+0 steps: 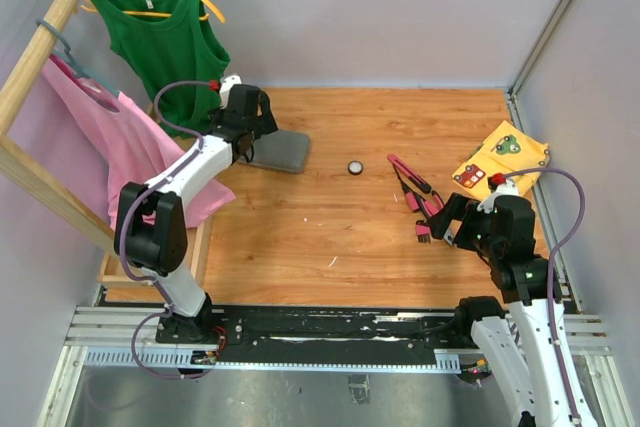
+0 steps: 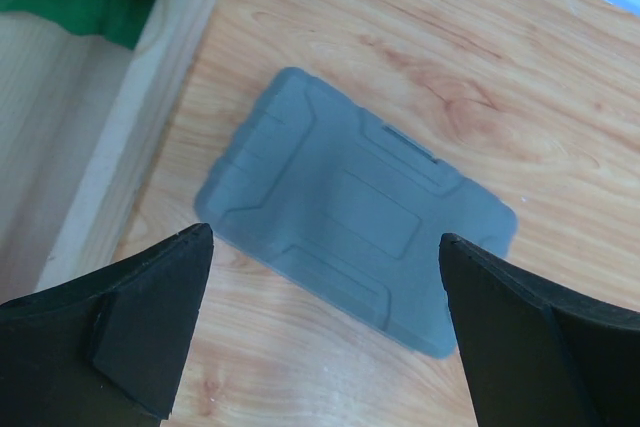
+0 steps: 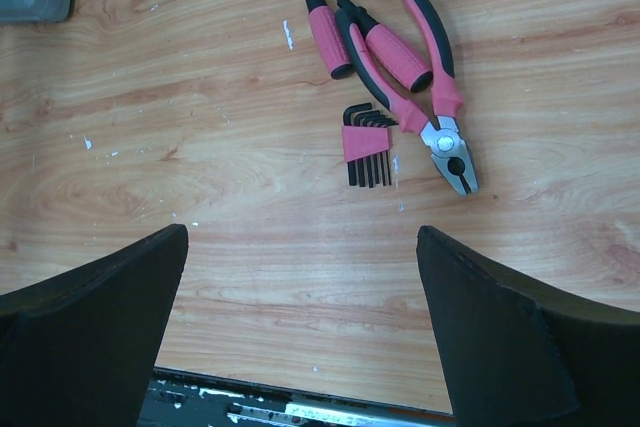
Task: Sort the tools into containers
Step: Move the storage box to the center of the board.
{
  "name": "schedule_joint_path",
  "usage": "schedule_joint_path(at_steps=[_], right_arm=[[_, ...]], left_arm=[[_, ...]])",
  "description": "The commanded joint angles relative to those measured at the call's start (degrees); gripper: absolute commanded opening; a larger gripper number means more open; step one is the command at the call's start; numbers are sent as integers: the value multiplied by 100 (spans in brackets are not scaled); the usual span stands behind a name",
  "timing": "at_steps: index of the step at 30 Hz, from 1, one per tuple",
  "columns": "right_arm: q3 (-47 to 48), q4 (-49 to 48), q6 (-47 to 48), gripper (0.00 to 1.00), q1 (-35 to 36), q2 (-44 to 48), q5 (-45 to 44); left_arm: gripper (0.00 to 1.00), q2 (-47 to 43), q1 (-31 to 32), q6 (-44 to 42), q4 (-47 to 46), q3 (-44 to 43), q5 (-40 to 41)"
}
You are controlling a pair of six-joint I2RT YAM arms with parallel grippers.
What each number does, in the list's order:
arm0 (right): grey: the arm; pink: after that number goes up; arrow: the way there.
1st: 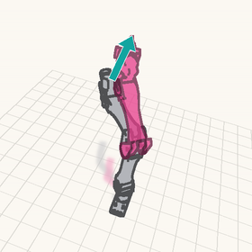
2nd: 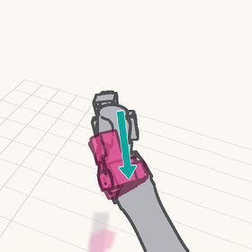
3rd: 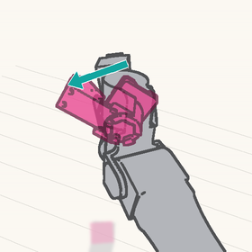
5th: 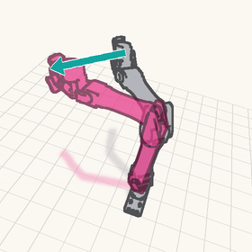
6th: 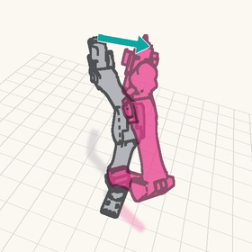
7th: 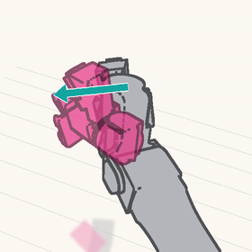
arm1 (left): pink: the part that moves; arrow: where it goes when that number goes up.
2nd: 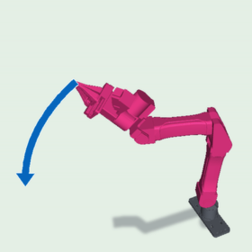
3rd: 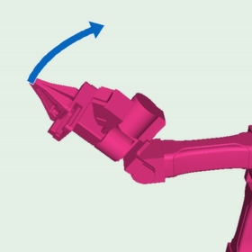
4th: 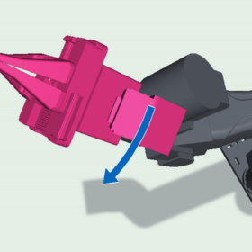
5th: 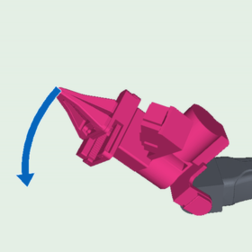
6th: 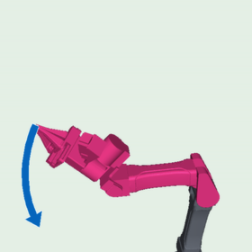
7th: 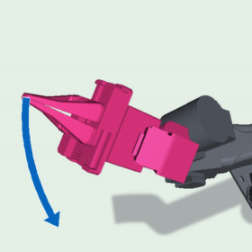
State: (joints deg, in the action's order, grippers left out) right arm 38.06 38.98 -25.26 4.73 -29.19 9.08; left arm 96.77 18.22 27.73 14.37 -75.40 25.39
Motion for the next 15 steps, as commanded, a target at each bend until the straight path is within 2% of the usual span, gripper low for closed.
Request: schedule_joint_path(at_steps=[1,9,15], right_arm=[[-83,-124,102,99,-144,42,172],[-135,-167,99,99,-140,88,252],[-133,-186,126,99,-146,71,333]], left_arm=[[99,154,-318,435,-120,155,35],[99,405,-500,927,10,257,291],[99,786,-642,725,-318,169,-38]])
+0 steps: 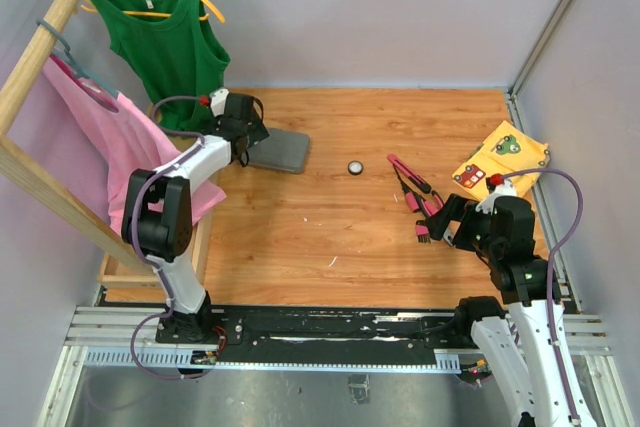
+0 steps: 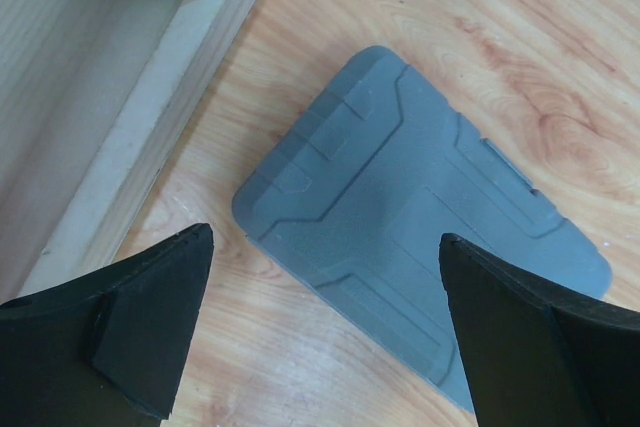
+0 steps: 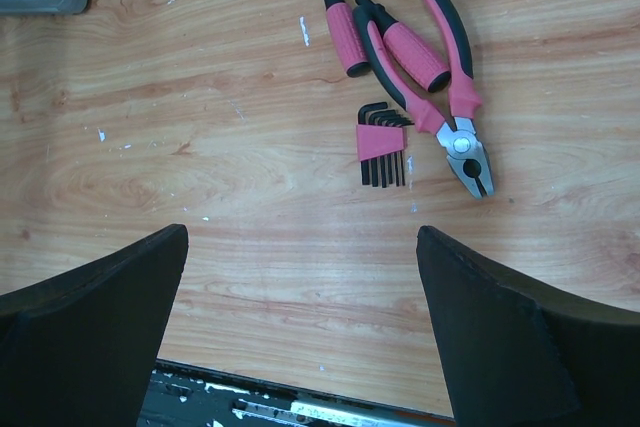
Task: Sort the tools into containers
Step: Move the storage box to the center of the board.
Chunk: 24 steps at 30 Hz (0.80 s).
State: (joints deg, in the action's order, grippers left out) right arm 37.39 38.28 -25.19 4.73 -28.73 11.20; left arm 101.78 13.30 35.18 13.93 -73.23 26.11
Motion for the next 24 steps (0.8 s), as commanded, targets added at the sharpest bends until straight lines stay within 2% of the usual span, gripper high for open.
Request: schedule_joint_path(at_steps=[1,9,24], right_arm=[[-66,-122,123,99,-148,31,136],[-80,-187,186,99,-148,1,298],[-83,-237,258,99,-148,-72,544]], left_arm=[[99,354,-183,-115,-349,-89,-177],[99,801,-595,-642,-674,-367,-774],[99,1411,-644,-1361,-1223,-628,-1631]])
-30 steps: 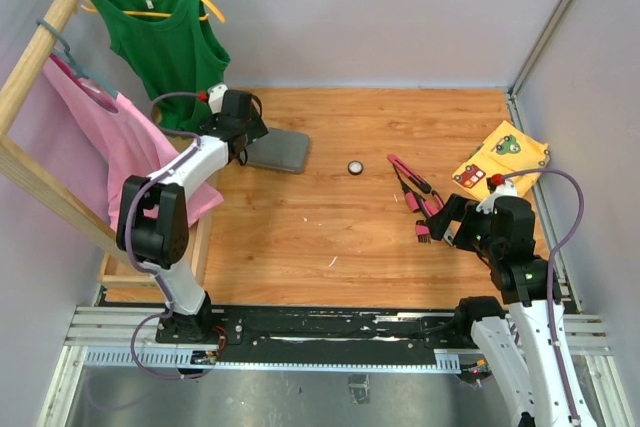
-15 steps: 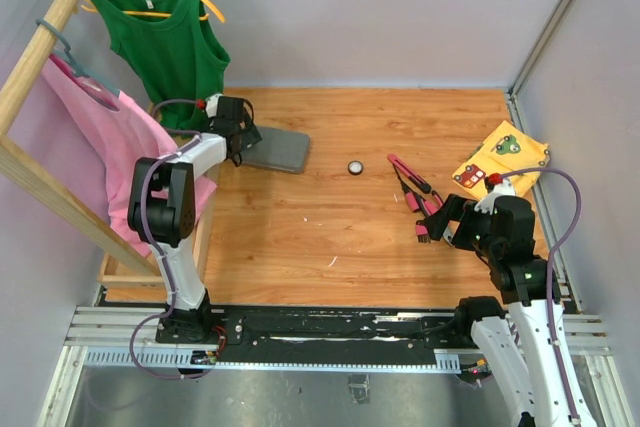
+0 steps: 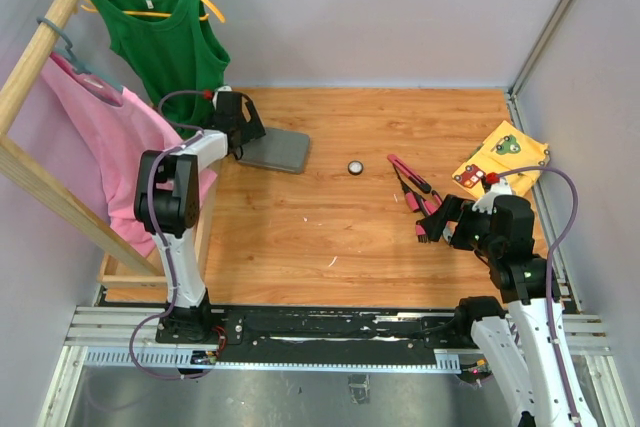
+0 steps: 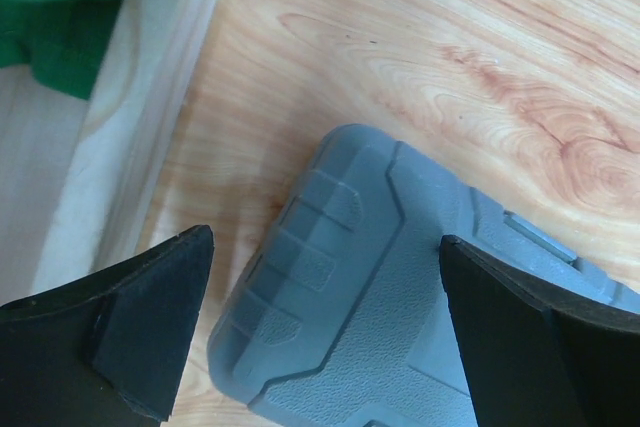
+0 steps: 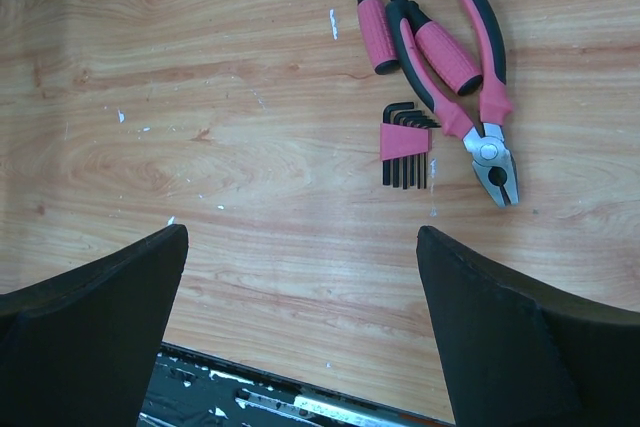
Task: Sort the tools into containers
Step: Move the storage box to the center of the board.
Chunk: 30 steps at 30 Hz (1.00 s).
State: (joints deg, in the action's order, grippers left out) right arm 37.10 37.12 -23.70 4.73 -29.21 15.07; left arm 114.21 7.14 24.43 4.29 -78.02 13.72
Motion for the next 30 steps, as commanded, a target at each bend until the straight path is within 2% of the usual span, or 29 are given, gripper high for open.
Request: schedule_joint_path(at_steps=[1,13,30], right_arm=[[-68,-127,111,99,-147,-31,174],[-72,-136,120,99,-148,-58,172],[-64,-242,-31,99,-148,-64,282]], left_arm=[[99,202,-28,-317,-312,-163,-455],[97,308,105,-694,-804,12,-1532],[96,239,1278,-1313,-867,111,-1628]])
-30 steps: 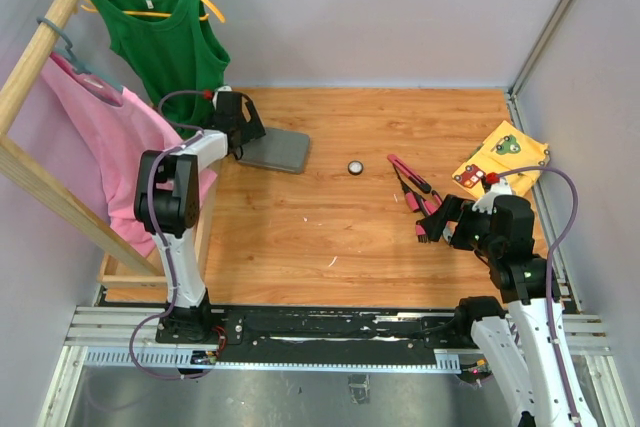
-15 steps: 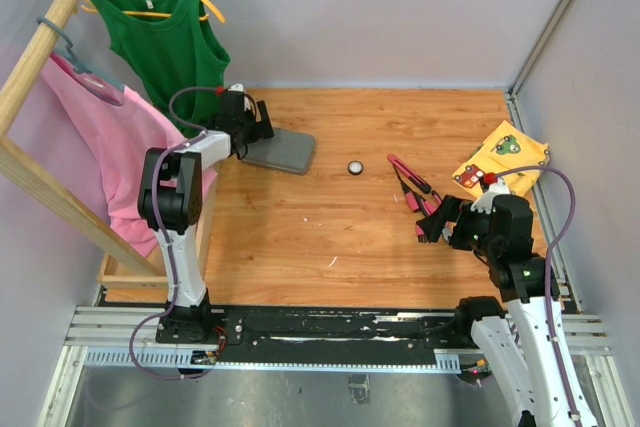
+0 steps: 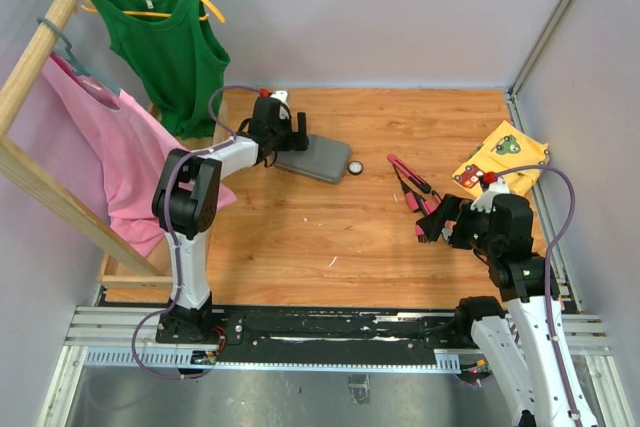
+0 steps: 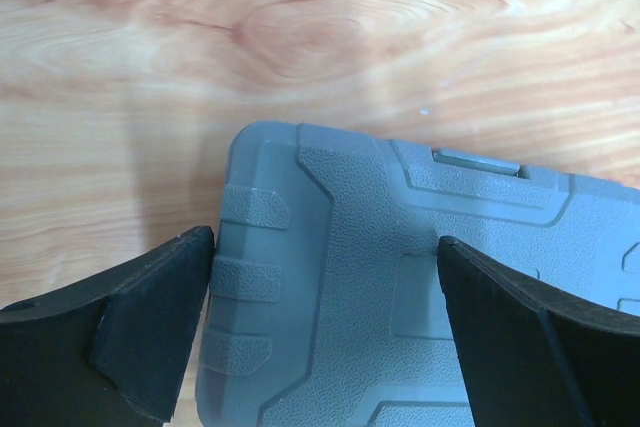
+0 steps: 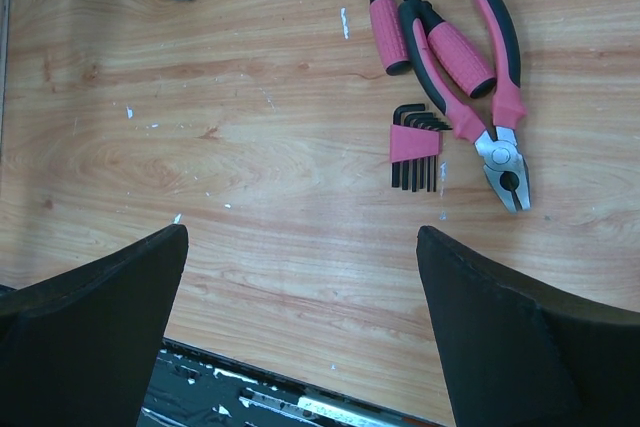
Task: Sort the tools into containers
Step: Move the storage box to the center of the board.
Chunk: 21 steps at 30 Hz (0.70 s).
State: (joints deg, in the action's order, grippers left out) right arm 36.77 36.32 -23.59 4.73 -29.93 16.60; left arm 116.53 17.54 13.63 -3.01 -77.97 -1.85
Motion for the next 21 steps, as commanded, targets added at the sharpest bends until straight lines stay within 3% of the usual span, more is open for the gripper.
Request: schedule_joint_path(at_steps=[1,13,21], right_arm=[[-42,-180,-40,99,-148,0,147],[-115,-954,-335,99,-148,-430,51],[-123,-1768,-332,99,-148,-1139,19]], left_arm=[[96,-9,268,-200,-117,103,-18],[98,-1800,275,464,406,374,993],[99,-2879,261,695,1593,521,1249]])
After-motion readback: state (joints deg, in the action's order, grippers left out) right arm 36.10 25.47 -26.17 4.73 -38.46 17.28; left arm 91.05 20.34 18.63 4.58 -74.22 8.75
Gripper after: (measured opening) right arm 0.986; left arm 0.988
